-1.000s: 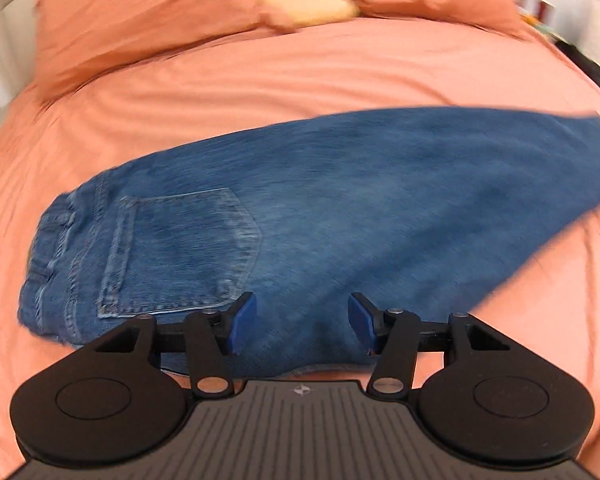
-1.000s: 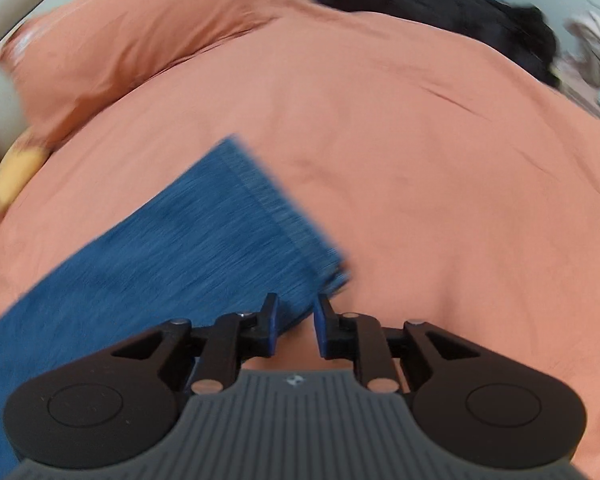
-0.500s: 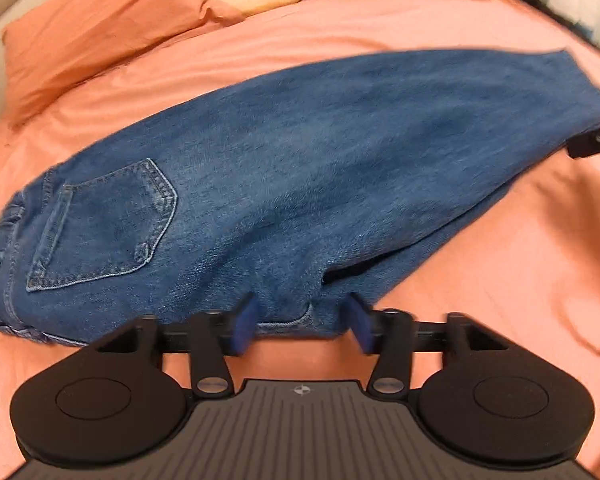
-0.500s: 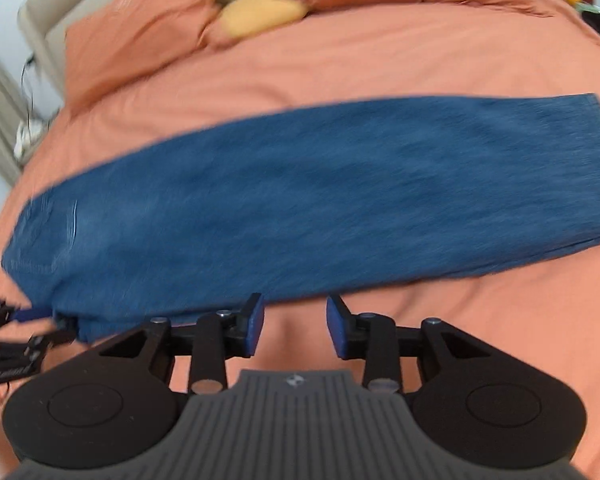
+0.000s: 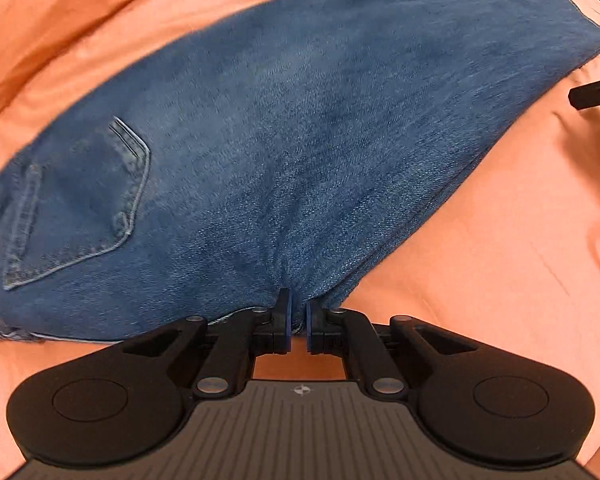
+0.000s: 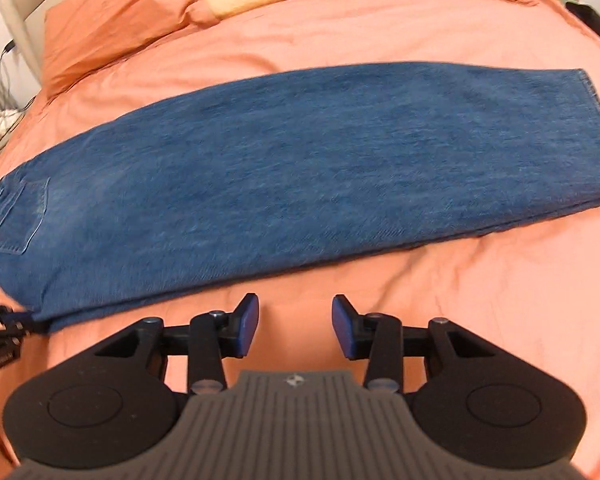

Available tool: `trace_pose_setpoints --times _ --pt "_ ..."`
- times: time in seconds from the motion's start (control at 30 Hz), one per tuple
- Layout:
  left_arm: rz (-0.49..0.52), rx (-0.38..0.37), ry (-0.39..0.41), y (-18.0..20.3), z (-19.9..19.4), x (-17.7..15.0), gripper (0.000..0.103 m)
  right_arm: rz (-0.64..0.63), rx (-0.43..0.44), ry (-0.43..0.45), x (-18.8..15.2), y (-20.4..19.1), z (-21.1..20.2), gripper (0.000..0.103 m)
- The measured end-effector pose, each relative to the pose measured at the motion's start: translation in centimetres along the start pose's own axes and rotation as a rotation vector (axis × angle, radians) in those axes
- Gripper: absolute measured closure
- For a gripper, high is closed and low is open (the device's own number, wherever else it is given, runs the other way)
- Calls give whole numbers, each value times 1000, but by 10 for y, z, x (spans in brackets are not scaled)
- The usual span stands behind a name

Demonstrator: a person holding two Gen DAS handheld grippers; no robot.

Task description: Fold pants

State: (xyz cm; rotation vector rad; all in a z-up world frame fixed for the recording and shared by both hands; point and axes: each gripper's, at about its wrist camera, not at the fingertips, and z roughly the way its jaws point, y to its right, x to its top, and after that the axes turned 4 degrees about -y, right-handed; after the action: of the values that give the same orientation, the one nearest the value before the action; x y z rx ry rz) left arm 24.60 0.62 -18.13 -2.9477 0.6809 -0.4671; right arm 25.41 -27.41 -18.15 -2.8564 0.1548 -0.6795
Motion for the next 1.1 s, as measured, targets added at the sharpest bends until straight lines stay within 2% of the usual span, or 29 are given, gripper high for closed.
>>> trace_pose_setpoints --times 0.1,0.13,0.17,0.23,0.3,0.43,0.57,0.67,0.77,0.8,0.9,0.97,1.1 --pt "-28 -100 -30 -18 -8 4 90 -3 3 9 0 1 -1 64" --pt "-30 -140 -47 -26 -13 6 79 -7 2 6 1 0 -1 64" --pt "-35 -172 -62 -34 -18 6 78 -13 4 5 2 -1 -1 64" --pt "-49 -213 -38 -54 -36 5 73 -28 16 14 8 -5 -1 64" --pt "-69 -210 1 -79 -54 3 63 -44 29 43 15 -11 -2 64" --pt "-172 -119 44 -148 -75 0 61 -114 23 82 33 -32 3 64" --pt "-297 4 55 -215 -77 -3 61 -135 46 42 53 -53 22 65" --pt "-369 48 60 -250 -61 -3 62 -188 82 4 58 -81 35 65" --pt "-425 80 64 -267 -42 -10 70 -217 175 -17 51 -116 43 65" --pt "-435 84 45 -271 -33 -11 77 -231 209 -24 47 -129 44 65" --pt "-421 96 -19 -277 -15 -14 87 -294 266 -33 33 -163 49 66" --pt "-371 148 -56 -275 -3 -14 97 -335 252 -48 21 -180 56 70" --pt "-332 177 -79 -274 11 -15 97 -379 178 -46 -7 -188 67 71"
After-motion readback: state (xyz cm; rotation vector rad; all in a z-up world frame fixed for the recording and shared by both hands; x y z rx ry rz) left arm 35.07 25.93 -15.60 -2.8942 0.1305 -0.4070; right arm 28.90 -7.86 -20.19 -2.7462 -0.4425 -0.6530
